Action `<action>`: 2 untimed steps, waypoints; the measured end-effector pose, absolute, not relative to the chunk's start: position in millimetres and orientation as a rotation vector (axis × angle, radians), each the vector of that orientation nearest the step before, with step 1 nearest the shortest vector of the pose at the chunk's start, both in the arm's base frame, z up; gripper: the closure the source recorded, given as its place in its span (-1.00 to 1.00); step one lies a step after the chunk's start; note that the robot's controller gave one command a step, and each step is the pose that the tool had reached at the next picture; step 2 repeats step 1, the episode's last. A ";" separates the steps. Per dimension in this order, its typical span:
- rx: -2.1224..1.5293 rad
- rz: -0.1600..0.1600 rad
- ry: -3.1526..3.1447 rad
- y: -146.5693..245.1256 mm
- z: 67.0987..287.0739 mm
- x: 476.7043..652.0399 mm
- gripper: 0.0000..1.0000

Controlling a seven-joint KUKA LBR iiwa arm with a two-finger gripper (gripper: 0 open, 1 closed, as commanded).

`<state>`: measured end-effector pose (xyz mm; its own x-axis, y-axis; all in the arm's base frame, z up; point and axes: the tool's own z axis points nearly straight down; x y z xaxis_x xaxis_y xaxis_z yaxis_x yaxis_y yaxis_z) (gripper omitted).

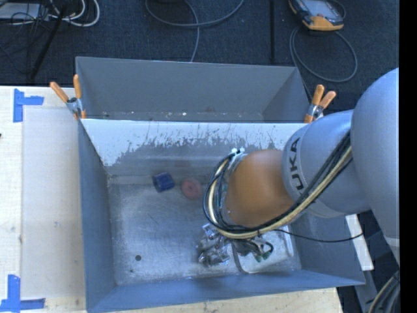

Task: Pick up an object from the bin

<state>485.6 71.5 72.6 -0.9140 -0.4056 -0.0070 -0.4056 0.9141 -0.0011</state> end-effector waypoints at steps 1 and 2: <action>-1.291 -0.001 2.859 75.2 231.5 476.1 1.00; -1.291 -0.001 2.859 75.2 231.5 476.1 1.00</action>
Offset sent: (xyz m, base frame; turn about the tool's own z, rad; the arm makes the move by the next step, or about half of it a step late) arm -0.0106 0.0029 0.1571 -0.4309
